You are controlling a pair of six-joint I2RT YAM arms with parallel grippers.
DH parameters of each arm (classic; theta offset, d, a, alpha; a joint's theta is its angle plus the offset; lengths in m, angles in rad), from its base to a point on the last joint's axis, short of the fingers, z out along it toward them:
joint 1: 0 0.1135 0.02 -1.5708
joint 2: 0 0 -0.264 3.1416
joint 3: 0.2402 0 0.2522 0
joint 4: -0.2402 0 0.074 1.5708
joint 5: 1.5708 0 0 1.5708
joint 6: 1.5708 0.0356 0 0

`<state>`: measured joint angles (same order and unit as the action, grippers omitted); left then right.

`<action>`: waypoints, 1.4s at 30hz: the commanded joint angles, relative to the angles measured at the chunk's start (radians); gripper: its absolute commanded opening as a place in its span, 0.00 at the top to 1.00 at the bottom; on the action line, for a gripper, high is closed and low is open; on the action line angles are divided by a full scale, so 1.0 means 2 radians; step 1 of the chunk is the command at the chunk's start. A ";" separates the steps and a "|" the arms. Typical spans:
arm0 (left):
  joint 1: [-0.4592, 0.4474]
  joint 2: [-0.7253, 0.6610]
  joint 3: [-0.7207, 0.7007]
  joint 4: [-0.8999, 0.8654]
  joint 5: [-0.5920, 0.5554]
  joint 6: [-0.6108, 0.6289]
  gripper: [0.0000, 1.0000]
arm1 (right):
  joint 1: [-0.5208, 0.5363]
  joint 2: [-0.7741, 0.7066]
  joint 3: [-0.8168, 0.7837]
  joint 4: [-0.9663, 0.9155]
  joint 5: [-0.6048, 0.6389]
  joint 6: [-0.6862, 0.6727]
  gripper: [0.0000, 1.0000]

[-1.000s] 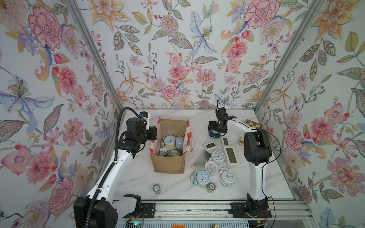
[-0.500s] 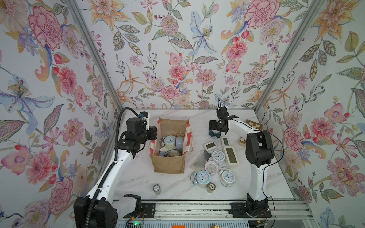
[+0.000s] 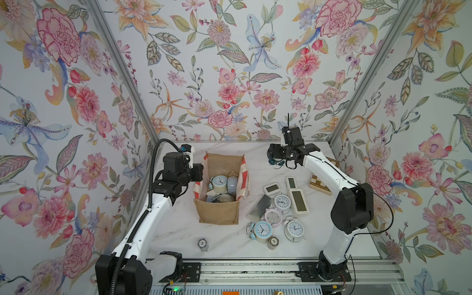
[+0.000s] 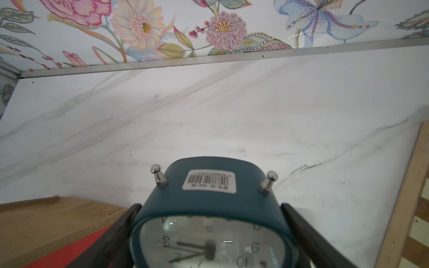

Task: Put the alarm clock into the canvas bag
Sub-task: Pick up the alarm from the center of the board, then place the alarm at the canvas bag.

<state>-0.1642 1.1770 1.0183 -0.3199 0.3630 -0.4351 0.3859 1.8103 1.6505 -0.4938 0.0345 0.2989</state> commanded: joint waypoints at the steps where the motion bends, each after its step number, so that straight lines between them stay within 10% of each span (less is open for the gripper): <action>1: -0.004 -0.017 0.003 0.052 0.012 -0.006 1.00 | 0.028 -0.037 0.026 0.001 -0.015 -0.011 0.43; 20: -0.004 -0.012 0.003 0.056 0.015 -0.006 1.00 | 0.228 -0.024 0.123 0.008 -0.035 -0.013 0.45; 42: -0.004 -0.012 0.002 0.061 0.015 -0.007 1.00 | 0.290 0.038 0.088 -0.044 -0.113 0.018 0.51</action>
<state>-0.1642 1.1770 1.0100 -0.3046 0.3637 -0.4351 0.9607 1.8763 1.8469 -0.5667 -0.1547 0.3191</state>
